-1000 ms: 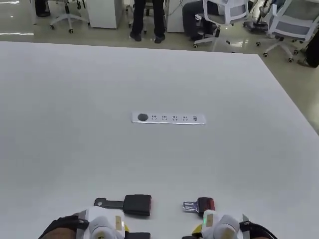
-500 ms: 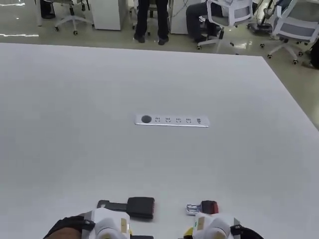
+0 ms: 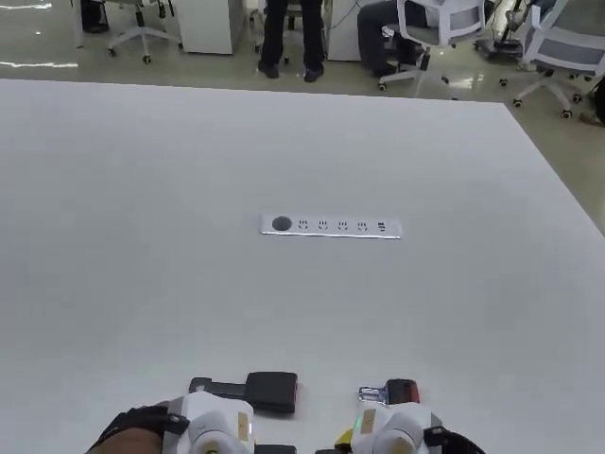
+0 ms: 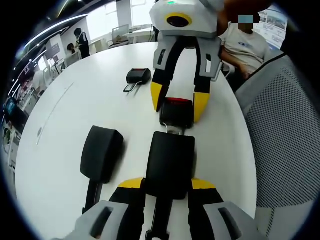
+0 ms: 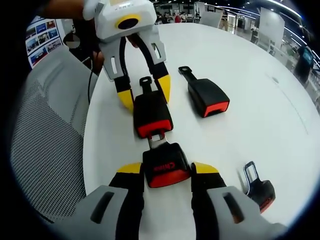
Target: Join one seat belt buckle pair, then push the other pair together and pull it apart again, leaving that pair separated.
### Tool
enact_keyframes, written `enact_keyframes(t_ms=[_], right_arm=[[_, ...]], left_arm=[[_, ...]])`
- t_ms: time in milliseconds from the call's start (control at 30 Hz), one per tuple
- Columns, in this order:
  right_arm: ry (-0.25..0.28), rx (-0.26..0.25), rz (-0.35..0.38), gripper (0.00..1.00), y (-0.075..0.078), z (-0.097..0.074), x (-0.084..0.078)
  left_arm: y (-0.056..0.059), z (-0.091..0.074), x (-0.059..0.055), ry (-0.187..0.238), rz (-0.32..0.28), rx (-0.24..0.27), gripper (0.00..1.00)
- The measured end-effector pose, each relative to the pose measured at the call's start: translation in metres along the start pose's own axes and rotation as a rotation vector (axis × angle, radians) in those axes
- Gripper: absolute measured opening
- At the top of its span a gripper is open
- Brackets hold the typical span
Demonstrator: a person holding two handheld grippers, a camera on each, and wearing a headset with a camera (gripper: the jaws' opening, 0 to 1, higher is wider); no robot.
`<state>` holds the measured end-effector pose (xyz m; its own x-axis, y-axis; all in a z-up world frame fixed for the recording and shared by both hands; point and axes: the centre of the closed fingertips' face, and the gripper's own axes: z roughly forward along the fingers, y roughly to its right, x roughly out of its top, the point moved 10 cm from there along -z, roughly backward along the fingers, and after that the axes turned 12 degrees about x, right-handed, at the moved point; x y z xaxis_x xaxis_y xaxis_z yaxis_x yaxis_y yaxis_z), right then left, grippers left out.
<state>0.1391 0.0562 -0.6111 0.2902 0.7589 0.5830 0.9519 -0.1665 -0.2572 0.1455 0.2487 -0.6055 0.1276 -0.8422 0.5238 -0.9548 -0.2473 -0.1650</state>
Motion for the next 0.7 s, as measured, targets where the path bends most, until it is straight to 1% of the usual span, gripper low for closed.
enact_keyframes(t_ms=[100,200,400,567,700], right_arm=[[-0.002,-0.005,-0.005,0.34,0.0,0.0,0.001],[-0.005,-0.006,-0.007,0.34,0.0,0.001,0.001],[-0.008,-0.012,-0.001,0.34,-0.001,0.003,0.004],[0.0,-0.015,0.001,0.33,-0.002,0.008,0.013],[0.006,-0.019,0.0,0.33,-0.003,0.013,0.017]], left_arm=[[0.0,0.0,0.001,-0.005,0.004,-0.001,0.34],[0.0,-0.001,0.004,-0.015,0.022,-0.009,0.34],[-0.001,-0.001,0.003,-0.018,0.035,-0.015,0.33],[-0.001,-0.002,0.006,-0.027,0.043,-0.019,0.33],[-0.001,0.0,0.005,-0.032,0.046,-0.02,0.33]])
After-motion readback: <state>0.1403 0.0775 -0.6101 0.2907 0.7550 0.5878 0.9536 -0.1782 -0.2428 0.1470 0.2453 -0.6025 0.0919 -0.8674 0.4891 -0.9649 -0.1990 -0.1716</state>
